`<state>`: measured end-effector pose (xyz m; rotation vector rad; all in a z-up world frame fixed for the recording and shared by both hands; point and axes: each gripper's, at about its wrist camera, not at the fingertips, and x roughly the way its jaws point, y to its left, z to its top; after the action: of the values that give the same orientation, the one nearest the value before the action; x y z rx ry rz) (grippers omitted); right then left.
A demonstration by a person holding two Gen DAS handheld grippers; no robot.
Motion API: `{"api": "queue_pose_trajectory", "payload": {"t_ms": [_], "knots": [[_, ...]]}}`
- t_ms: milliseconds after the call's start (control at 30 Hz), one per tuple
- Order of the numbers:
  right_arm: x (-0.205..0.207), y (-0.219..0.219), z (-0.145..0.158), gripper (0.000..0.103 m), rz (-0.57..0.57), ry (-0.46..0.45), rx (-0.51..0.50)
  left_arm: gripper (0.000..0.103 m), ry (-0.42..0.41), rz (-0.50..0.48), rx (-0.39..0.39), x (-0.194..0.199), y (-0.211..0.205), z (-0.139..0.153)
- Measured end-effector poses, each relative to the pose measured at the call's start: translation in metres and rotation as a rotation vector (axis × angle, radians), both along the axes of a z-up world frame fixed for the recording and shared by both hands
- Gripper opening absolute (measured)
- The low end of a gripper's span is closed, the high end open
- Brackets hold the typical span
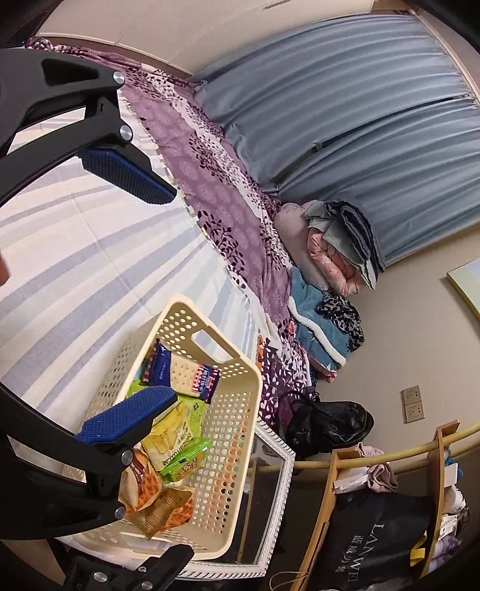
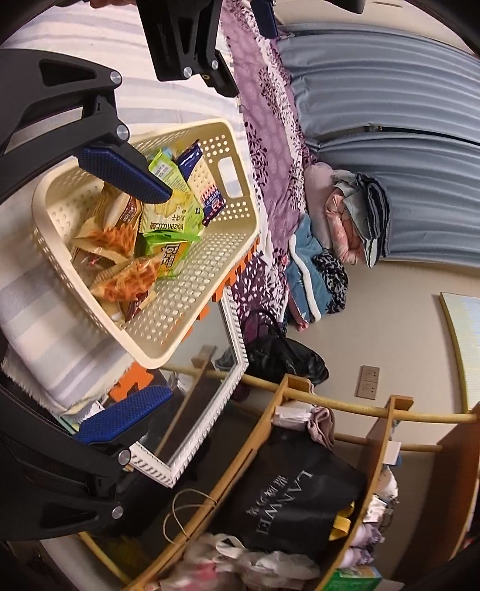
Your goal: Organize snacks
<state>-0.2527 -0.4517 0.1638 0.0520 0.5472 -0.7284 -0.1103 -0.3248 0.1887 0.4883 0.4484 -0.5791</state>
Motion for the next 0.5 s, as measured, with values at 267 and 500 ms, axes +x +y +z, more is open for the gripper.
{"api": "queue_pose_trajectory", "payload": {"t_ms": [267,500], "knots": [[-0.004,0.005,-0.002,0.098,-0.016,0.021,-0.041,0.100,0.061,-0.018,0.021,0.001,0.007,-0.012],[-0.001,0.010,-0.009,0.098,0.008,0.049,-0.039,0.100,0.062,-0.035,0.061,-0.005,0.004,-0.024]]}}
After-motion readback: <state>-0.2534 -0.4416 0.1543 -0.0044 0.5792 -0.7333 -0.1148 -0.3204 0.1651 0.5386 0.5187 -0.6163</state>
